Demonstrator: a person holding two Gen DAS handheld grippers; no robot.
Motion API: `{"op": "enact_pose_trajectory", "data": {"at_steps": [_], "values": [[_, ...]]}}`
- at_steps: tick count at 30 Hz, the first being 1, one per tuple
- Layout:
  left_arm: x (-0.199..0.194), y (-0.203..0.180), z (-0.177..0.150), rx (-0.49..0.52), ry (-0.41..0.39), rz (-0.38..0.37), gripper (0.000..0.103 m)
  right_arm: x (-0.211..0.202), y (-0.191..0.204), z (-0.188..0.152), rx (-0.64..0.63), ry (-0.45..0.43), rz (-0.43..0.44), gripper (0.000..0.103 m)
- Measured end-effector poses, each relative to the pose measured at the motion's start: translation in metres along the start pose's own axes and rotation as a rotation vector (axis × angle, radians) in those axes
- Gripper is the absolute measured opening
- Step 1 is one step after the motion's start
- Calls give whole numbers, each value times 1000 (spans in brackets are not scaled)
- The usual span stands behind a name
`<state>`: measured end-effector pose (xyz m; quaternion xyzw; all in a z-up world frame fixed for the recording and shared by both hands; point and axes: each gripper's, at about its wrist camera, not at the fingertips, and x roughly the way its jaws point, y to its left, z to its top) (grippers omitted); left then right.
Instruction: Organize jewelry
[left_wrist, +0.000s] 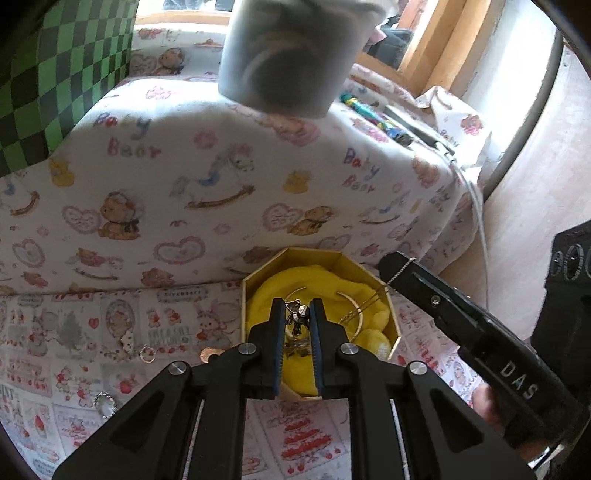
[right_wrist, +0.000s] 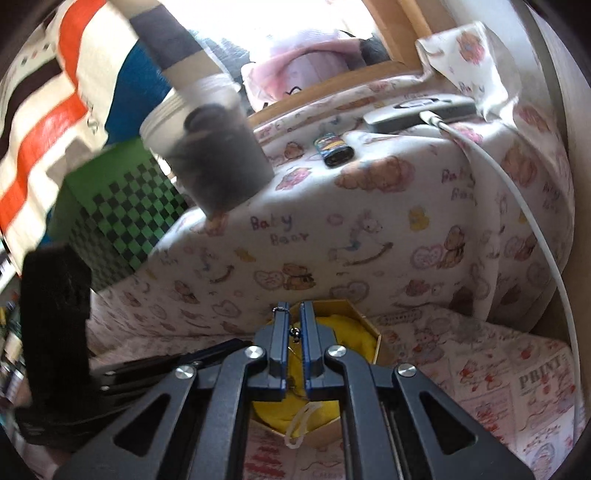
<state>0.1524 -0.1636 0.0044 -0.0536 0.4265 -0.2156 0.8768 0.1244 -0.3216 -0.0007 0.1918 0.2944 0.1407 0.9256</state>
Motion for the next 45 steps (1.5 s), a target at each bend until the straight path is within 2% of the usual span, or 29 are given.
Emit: {"op": "enact_pose_trajectory", "data": {"at_steps": [1,3,6,9,14,18,19,21,22,25,29,31,33,35,39,42,45], "values": [[-1,-1,0,2,0,0,12,-2,-1,0,2,-2,-3,21],[-3,-2,0,8,-5,24,14,-5,-1,1,7,-16,-20,21],[-8,-2,1,14,-13,52,28,-6,-3,3,47,-1,16,21],[-15,2,2,6,-17,53,29,-7,-2,5,42,8,-11,22],[-41,7,-1,31,-44,106,29,0,0,3,16,47,-13,23],[-82,17,-13,58,-107,158,29,12,4,1,-15,137,-54,23],[-90,20,-15,58,-106,187,30,16,4,1,-9,174,-70,23],[-98,24,-20,72,-96,323,33,20,2,-1,10,214,-141,23],[-105,28,-24,82,-120,355,34,20,2,-2,11,220,-145,23],[-115,44,-30,64,-85,350,36,19,4,-2,15,251,-111,25],[-129,66,-40,26,-102,365,36,7,12,0,-11,208,-111,29],[-133,75,-44,5,-125,378,36,-4,18,0,-18,156,-117,29],[-132,81,-48,-8,-146,366,36,-15,28,-1,-47,99,-122,31],[-132,87,-53,-18,-162,369,36,-23,39,-7,-82,36,-120,38],[-120,96,-63,-14,-175,358,36,-22,65,-24,-170,-6,-111,40],[-107,104,-68,-5,-187,356,39,-22,83,-39,-266,-54,-137,54],[-88,119,-73,-30,-126,374,39,-23,89,-48,-314,-84,-151,65]]}}
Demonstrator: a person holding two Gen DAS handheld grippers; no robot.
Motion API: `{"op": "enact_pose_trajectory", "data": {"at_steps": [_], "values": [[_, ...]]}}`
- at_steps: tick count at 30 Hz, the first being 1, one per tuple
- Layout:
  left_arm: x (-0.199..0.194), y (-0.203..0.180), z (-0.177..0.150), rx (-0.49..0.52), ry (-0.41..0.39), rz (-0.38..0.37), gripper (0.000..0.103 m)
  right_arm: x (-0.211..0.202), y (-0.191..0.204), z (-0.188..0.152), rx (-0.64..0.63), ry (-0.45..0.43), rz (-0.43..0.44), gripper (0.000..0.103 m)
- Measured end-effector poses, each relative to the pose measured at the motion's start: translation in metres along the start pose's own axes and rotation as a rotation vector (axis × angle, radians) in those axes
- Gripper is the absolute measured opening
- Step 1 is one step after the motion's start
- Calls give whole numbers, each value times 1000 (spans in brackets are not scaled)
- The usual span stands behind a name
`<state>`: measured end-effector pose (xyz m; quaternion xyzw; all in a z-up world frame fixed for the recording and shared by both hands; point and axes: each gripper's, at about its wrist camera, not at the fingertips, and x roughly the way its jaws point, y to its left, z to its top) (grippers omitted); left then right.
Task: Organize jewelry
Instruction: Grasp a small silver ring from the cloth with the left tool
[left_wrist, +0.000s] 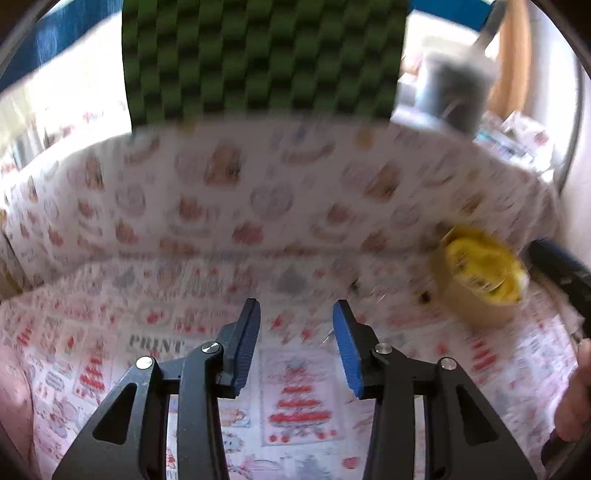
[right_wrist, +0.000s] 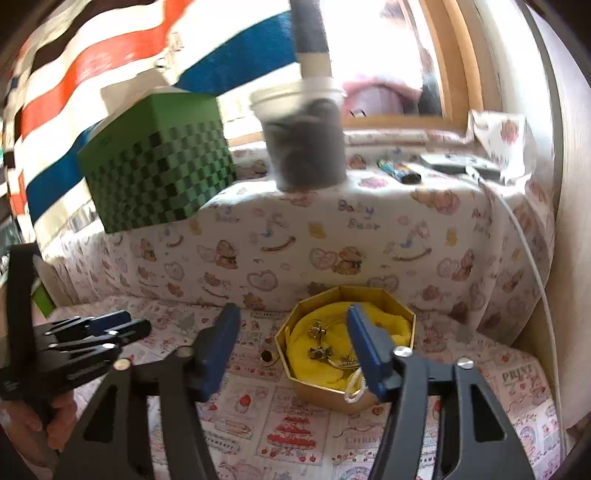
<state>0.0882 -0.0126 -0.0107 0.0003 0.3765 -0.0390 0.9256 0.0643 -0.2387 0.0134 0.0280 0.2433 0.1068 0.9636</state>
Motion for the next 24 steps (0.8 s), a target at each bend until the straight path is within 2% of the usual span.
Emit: {"op": "enact_pose_trajectory", "data": {"at_steps": [2,5,7,8,9,10,15,19,21,24], "values": [[7,6,-1,-22,27,-38,40,0,3,-1,-9,-7,-4,75],[15,8,1,-43,54,-80,40,2,4,-5,-19,-20,-57,82],[20,6,2,-41,80,-123,38,4,4,-7,-30,-20,-85,82],[23,3,3,-25,94,-169,38,5,2,-7,-26,-13,-88,82],[26,1,3,-14,108,-214,31,6,1,-7,-15,-4,-82,83],[29,-1,3,-12,122,-229,28,7,-1,-7,-3,4,-76,83],[36,-12,1,28,131,-173,27,8,-2,-6,-3,1,-97,85],[43,-18,-2,43,155,-156,27,8,-4,-5,4,4,-103,87],[48,-19,-4,45,169,-121,23,9,-5,-5,7,9,-103,87],[54,-26,-4,36,170,-147,23,9,-4,-5,3,10,-108,87]]}}
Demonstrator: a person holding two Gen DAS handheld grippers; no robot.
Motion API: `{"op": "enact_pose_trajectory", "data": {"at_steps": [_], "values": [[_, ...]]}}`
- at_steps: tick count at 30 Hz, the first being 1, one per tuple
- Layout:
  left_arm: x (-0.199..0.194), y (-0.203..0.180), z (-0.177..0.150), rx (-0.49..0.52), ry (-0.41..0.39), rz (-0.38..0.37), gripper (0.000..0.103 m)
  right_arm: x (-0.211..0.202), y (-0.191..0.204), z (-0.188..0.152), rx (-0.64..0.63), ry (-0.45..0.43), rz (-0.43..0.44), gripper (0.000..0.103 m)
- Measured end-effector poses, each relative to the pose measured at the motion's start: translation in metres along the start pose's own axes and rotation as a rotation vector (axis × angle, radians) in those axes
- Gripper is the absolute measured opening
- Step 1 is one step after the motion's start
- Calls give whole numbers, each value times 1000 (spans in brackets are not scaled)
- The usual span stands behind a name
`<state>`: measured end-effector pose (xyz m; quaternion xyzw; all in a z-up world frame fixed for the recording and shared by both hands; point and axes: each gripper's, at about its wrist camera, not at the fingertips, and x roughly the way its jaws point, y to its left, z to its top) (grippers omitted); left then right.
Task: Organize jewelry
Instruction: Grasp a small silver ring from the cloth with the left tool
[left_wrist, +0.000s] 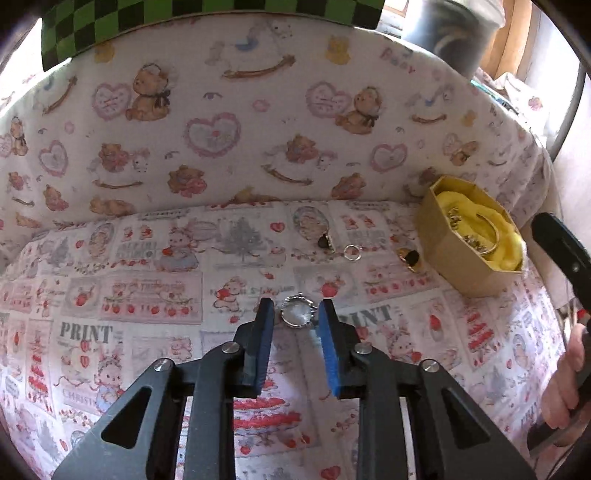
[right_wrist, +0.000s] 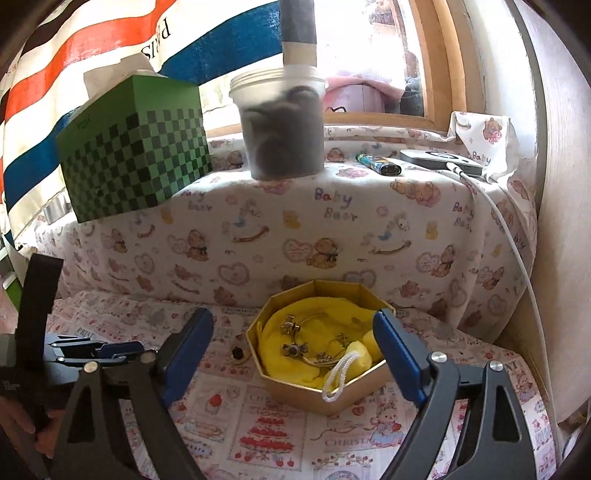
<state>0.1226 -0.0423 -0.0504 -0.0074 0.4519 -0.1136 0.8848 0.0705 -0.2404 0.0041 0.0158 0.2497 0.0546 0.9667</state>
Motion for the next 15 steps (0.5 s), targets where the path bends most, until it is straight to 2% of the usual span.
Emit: {"op": "enact_pose_trajectory", "data": {"at_steps": [2,4,8,11,15], "values": [[2,0,0,-3,2,10,17,0,1,0,-5,0,-2,87],[3,-1,0,4,1,20,17,0,2,0,-11,2,-8,87],[-5,19,-1,-70,14,-2,17,-1,3,1,-27,12,0,87],[-17,31,-5,-98,-14,6,17,-3,2,2,-13,26,36,87],[-37,38,-5,-118,-82,17,15,-4,0,7,33,95,114,86]]}}
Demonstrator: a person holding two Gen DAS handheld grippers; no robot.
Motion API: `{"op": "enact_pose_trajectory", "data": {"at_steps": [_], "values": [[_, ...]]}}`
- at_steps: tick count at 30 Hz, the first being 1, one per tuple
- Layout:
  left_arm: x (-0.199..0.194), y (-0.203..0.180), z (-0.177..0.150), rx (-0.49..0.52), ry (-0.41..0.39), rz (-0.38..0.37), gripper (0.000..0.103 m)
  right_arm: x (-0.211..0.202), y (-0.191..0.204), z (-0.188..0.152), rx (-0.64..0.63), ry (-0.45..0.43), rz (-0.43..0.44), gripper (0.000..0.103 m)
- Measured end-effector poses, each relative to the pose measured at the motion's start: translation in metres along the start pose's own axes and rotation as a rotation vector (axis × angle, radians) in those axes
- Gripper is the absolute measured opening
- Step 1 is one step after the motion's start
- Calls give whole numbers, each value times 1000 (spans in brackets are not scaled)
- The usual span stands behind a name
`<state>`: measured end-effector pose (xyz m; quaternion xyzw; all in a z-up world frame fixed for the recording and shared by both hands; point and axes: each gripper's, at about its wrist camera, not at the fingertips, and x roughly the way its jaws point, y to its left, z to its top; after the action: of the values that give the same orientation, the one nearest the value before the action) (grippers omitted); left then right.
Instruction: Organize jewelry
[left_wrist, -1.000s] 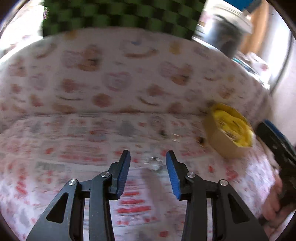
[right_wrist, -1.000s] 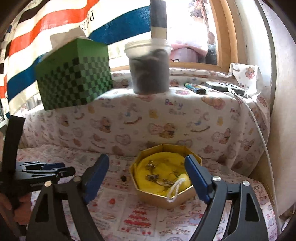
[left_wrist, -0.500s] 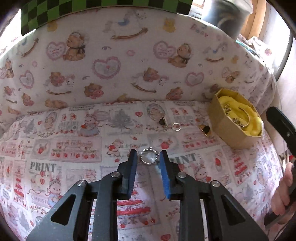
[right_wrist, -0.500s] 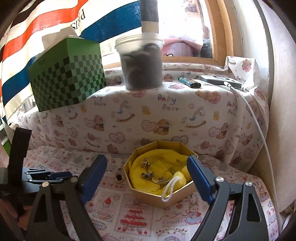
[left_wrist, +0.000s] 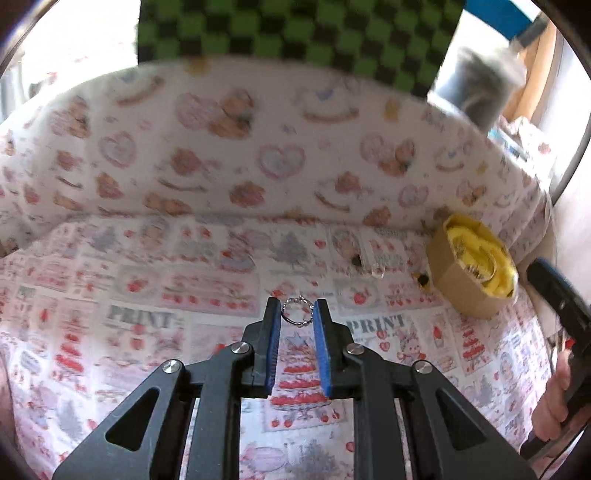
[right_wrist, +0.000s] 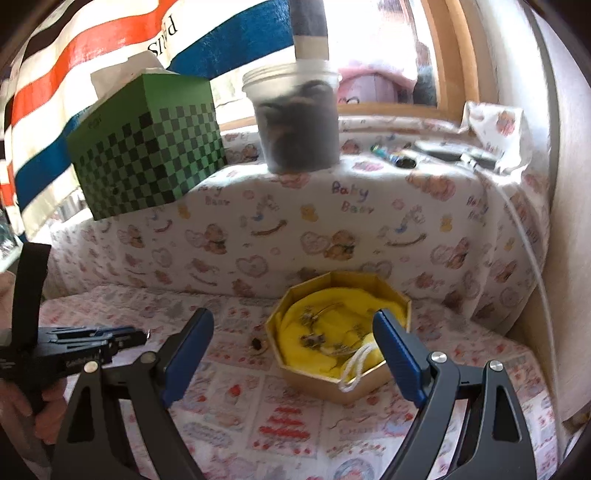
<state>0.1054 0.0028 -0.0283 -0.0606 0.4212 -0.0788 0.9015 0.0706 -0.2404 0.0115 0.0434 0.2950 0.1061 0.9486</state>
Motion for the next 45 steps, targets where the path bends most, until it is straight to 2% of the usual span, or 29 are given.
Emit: {"op": "enact_pose_trajectory", "data": {"at_steps": [2,4,7,13,17,23,29,31,35,38,45], "values": [[-9,2,0,-4,-34,10,0,-1,2,2,15,29,36,77],[-16,2,0,11,-68,45,0,1,10,6,7,82,53,66],[-12,7,4,17,-53,41,0,13,28,11,-39,146,79,51],[-5,10,2,5,-32,39,0,58,65,8,-174,320,-10,20],[-10,16,3,-6,-44,52,0,82,77,7,-228,374,-77,10],[-16,24,5,-21,-51,61,0,108,89,6,-285,419,-175,9],[-29,22,7,-12,-86,75,2,124,101,1,-310,422,-257,9],[-30,23,8,-16,-76,63,4,128,105,-2,-324,417,-276,9],[-30,24,8,-39,-48,27,4,135,104,-5,-286,413,-267,9],[-32,23,7,-28,-54,37,4,140,94,-8,-276,401,-288,9],[-33,19,5,-15,-45,30,6,134,83,-14,-254,388,-244,2]]}}
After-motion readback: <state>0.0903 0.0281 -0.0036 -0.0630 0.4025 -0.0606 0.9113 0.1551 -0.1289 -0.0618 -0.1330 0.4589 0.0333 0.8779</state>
